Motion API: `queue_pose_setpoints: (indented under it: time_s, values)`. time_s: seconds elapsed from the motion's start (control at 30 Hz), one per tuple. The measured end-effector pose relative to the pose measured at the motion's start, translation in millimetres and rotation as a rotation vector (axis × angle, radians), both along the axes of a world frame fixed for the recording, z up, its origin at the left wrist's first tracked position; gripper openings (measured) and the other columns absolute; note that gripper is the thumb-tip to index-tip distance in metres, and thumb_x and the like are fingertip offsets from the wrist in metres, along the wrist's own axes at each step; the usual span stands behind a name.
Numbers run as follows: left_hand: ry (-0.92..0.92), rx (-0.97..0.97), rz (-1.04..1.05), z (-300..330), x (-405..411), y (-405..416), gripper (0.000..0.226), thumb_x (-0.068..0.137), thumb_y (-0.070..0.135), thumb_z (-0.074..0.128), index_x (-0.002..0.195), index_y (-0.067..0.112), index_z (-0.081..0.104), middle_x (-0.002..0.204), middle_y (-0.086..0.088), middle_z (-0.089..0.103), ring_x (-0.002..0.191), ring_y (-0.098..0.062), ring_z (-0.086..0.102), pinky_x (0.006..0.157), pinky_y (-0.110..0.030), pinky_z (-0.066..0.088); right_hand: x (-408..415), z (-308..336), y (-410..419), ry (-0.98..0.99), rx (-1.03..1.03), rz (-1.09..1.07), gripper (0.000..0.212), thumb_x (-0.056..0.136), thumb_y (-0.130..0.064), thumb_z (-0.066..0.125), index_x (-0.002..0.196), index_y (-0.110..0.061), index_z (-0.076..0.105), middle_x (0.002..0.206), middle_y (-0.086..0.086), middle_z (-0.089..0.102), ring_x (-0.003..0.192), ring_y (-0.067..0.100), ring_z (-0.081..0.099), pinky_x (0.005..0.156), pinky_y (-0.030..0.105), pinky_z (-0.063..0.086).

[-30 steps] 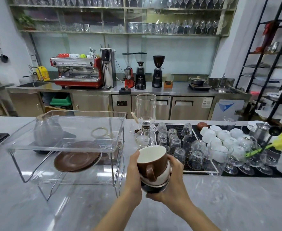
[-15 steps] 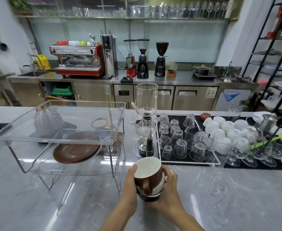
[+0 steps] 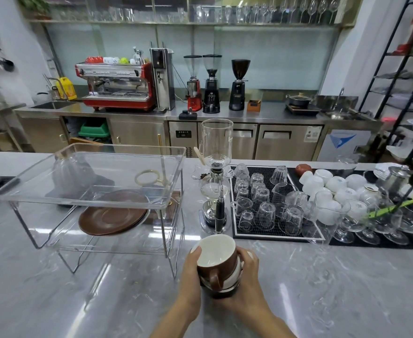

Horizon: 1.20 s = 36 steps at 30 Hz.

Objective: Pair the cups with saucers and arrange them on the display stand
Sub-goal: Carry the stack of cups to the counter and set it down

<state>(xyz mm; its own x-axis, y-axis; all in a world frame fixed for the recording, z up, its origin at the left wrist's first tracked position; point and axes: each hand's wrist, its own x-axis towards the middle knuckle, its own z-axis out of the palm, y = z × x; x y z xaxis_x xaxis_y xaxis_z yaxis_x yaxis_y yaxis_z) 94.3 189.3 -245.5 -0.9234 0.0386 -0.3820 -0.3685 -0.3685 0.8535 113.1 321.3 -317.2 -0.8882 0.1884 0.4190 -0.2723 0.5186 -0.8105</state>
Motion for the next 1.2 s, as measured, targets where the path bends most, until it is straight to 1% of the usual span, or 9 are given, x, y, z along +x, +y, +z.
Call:
queue_pose_setpoints:
  time_s: [0.17, 0.27, 0.4, 0.5, 0.63, 0.73, 0.97, 1.07, 1.2]
  values:
    - [0.025, 0.009, 0.023, -0.9, -1.8, 1.8, 0.041, 0.093, 0.043, 0.051, 0.105, 0.013, 0.077, 0.101, -0.011, 0.08, 0.094, -0.021, 0.073, 0.076, -0.034, 0.052, -1.1, 11.1, 1.7, 0.025, 0.017, 0.032, 0.114, 0.048, -0.05, 0.093, 0.136, -0.046, 0.02, 0.127, -0.016, 0.028, 0.119, -0.016, 0.043, 0.095, -0.004, 0.034]
    - [0.047, 0.032, 0.009, -3.5, -5.3, 1.4, 0.041, 0.093, 0.045, 0.05, 0.092, 0.02, 0.083, 0.094, -0.006, 0.082, 0.083, -0.013, 0.077, 0.067, -0.026, 0.056, -6.0, 13.9, 2.2, -0.015, 0.042, 0.024, 0.114, 0.046, -0.047, 0.092, 0.135, -0.037, 0.022, 0.123, -0.006, 0.031, 0.119, -0.018, 0.04, 0.096, -0.004, 0.032]
    - [0.047, 0.102, -0.006, -7.9, -8.8, 2.4, 0.047, 0.098, 0.043, 0.044, 0.085, 0.023, 0.084, 0.089, -0.007, 0.082, 0.077, -0.011, 0.078, 0.056, -0.018, 0.057, -9.3, 15.6, 2.5, -0.057, 0.062, 0.026, 0.116, 0.044, -0.049, 0.091, 0.134, -0.044, 0.019, 0.128, -0.019, 0.025, 0.119, -0.018, 0.041, 0.093, -0.006, 0.033]
    - [0.059, 0.133, 0.01, -11.2, -10.7, 2.3, 0.049, 0.1, 0.041, 0.043, 0.082, 0.024, 0.085, 0.086, -0.005, 0.082, 0.074, -0.01, 0.077, 0.055, -0.017, 0.057, -11.6, 13.6, 3.1, -0.054, 0.09, 0.017, 0.116, 0.044, -0.049, 0.093, 0.137, -0.036, 0.023, 0.127, -0.007, 0.029, 0.12, -0.015, 0.042, 0.094, -0.004, 0.034]
    - [0.052, 0.162, 0.027, -16.1, -11.3, 1.0, 0.049, 0.1, 0.041, 0.044, 0.081, 0.023, 0.085, 0.084, -0.006, 0.082, 0.072, -0.011, 0.077, 0.053, -0.018, 0.057, -12.4, 11.0, 1.9, -0.077, 0.101, -0.007, 0.12, 0.043, -0.057, 0.091, 0.136, -0.052, 0.015, 0.136, -0.007, 0.024, 0.123, -0.017, 0.04, 0.095, -0.004, 0.034]
    - [0.059, 0.165, 0.028, -15.1, -10.4, 1.0, 0.049, 0.1, 0.039, 0.043, 0.082, 0.021, 0.085, 0.085, -0.007, 0.082, 0.073, -0.013, 0.078, 0.054, -0.019, 0.057, -11.1, 11.1, 4.0, -0.107, 0.14, -0.003, 0.124, 0.041, -0.056, 0.091, 0.137, -0.054, 0.013, 0.145, -0.002, 0.019, 0.129, -0.023, 0.028, 0.101, 0.003, 0.034]
    - [0.063, 0.142, 0.004, -13.3, -2.9, -2.2, 0.045, 0.097, 0.044, 0.046, 0.093, 0.014, 0.079, 0.075, -0.002, 0.08, 0.062, -0.009, 0.075, 0.048, -0.018, 0.054, 0.1, 21.5, 7.2, -0.179, 0.168, 0.016, 0.123, 0.048, -0.053, 0.089, 0.137, -0.067, 0.006, 0.162, -0.001, -0.006, 0.126, -0.039, -0.002, 0.096, -0.012, 0.018]
    - [0.055, 0.163, -0.013, -12.8, 1.4, -6.3, 0.047, 0.1, 0.042, 0.043, 0.087, 0.016, 0.079, 0.073, 0.0, 0.08, 0.059, -0.006, 0.074, 0.046, -0.017, 0.053, 8.5, 25.9, 6.1, -0.186, 0.188, 0.023, 0.123, 0.054, -0.044, 0.087, 0.144, -0.06, 0.005, 0.164, -0.004, -0.015, 0.128, -0.036, -0.012, 0.106, 0.007, 0.027]
    - [0.061, 0.131, -0.003, -15.5, 6.6, -14.0, 0.038, 0.103, 0.038, 0.04, 0.107, 0.015, 0.071, 0.082, 0.004, 0.081, 0.069, -0.002, 0.074, 0.055, -0.014, 0.055, 19.5, 29.9, 1.5, -0.22, 0.207, 0.003, 0.127, 0.058, -0.04, 0.085, 0.147, -0.053, -0.005, 0.165, -0.006, -0.015, 0.135, -0.027, -0.02, 0.11, 0.024, 0.021]
